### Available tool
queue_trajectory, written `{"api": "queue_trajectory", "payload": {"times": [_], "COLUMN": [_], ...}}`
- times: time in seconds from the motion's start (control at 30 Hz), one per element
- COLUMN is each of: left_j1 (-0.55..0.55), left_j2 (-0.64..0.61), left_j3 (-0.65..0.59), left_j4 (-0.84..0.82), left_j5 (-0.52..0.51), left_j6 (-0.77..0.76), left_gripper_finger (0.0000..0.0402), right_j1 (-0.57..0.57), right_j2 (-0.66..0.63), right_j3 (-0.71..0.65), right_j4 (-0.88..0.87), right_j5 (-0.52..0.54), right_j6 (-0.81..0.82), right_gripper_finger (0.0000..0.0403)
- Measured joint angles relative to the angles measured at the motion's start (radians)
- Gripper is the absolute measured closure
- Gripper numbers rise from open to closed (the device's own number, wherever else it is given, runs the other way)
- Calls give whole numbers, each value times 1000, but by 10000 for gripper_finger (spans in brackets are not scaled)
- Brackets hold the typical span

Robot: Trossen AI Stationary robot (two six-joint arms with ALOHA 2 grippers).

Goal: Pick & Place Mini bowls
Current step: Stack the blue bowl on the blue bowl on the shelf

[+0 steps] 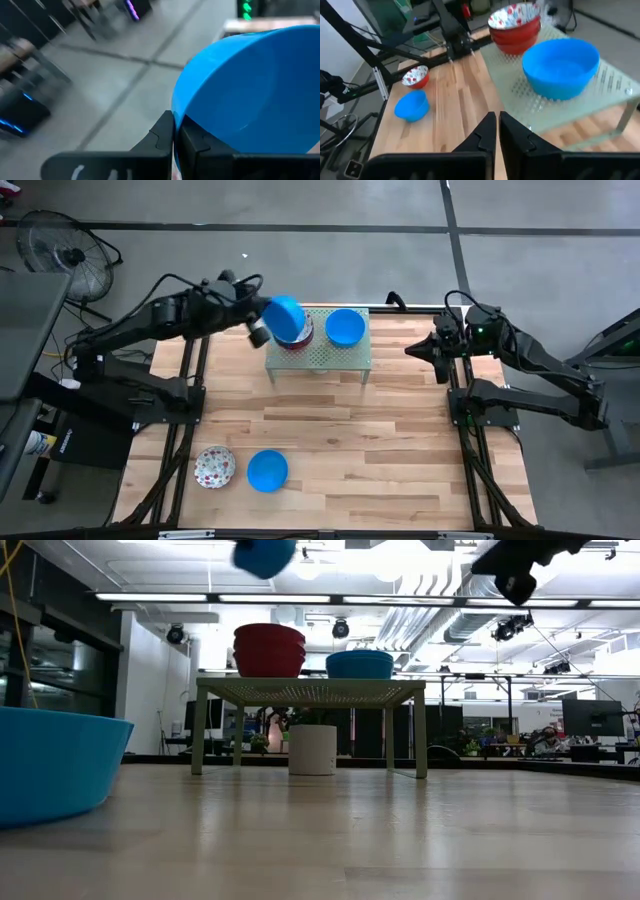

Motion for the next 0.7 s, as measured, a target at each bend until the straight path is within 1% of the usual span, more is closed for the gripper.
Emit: {"api": "queue_trajectory", "payload": {"times": [0.1,0.17,0.23,0.3,0.4,0.43,0.53,0.7], "left_j1": [-11,-10,-9,-9,-9,-9,-9,-9], "left_j2": [50,81,119,151,215,231,281,337], "left_j3": [0,-1,0,-1,1,0,-1,-1], "left_j4": [140,226,345,437,622,656,787,917], "left_j5": [-74,-114,-141,-154,-162,-161,-157,-148], "left_j6": [78,127,167,209,281,300,348,368], "left_gripper_finger": [401,401,401,401,401,401,401,401], "right_j1": [0,0,0,0,3,7,39,110], "right_j2": [3,4,6,13,35,46,80,148], "right_j3": [0,0,0,0,0,0,0,0], "right_j4": [99,157,221,272,355,388,485,596], "right_j5": [0,0,3,10,14,24,87,284], "right_j6": [-9,-49,-79,-98,-133,-146,-205,-331], "right_gripper_finger": [369,350,327,302,265,254,224,197]}}
